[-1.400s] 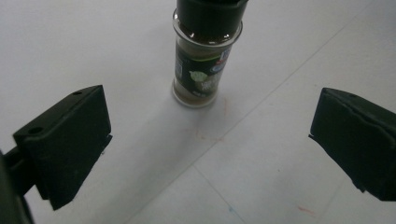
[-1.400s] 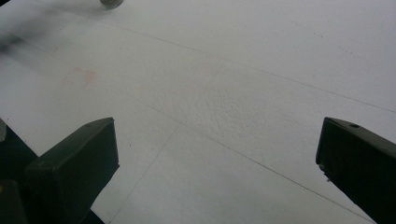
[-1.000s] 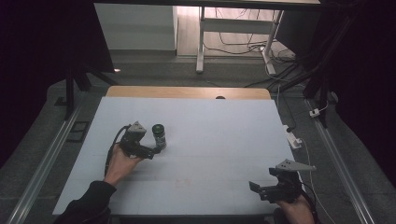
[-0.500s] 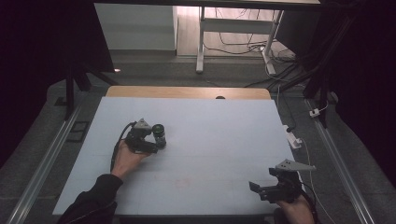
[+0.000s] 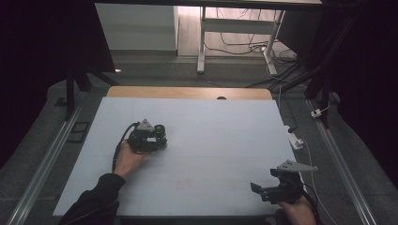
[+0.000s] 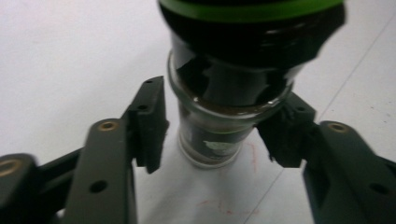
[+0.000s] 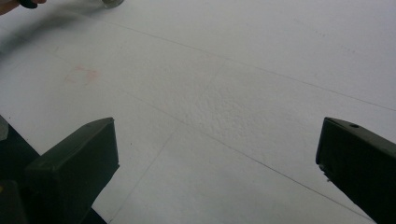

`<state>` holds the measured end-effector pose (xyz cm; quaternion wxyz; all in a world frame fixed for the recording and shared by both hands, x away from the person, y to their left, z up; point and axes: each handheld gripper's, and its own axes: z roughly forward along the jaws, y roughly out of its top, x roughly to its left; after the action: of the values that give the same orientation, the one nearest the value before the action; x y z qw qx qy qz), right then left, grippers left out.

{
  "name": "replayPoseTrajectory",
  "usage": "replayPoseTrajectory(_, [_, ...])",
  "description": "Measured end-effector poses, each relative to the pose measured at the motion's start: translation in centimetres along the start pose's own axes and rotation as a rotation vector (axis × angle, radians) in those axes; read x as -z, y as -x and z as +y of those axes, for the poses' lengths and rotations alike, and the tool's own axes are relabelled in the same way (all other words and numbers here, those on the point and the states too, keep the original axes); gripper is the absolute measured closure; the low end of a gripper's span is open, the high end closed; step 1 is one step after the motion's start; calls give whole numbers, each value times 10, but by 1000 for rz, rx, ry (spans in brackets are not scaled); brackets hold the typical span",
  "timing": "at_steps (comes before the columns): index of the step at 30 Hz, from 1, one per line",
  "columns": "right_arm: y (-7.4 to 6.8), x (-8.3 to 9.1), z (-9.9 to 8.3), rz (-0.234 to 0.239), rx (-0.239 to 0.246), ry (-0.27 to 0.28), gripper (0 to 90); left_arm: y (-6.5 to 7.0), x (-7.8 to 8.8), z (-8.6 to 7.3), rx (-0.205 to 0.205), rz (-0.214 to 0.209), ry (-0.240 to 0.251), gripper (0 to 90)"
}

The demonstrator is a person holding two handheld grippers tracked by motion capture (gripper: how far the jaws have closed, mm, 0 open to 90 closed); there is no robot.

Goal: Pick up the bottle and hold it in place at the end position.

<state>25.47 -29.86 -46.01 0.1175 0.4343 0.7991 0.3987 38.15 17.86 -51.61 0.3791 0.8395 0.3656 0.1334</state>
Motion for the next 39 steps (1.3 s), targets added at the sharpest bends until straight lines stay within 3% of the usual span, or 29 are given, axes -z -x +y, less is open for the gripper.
replayPoseTrajectory(3, [0, 0, 0, 0, 1, 0, 0, 2, 0, 1, -12, 6, -4, 532])
replayPoseTrajectory(11, [0, 0, 0, 1, 1, -1, 0, 2, 1, 1, -10, 4, -8, 535])
replayPoseTrajectory(16, [0, 0, 0, 2, 2, 0, 0, -1, 4, 5, 14, -34, 6, 536])
replayPoseTrajectory(28, [0, 0, 0, 0, -2, -3, 0, 10, 5, 26, -38, -83, 24, 536])
replayPoseTrajectory(39, [0, 0, 0, 2, -2, -4, 0, 23, -5, 52, -83, -111, 11, 536])
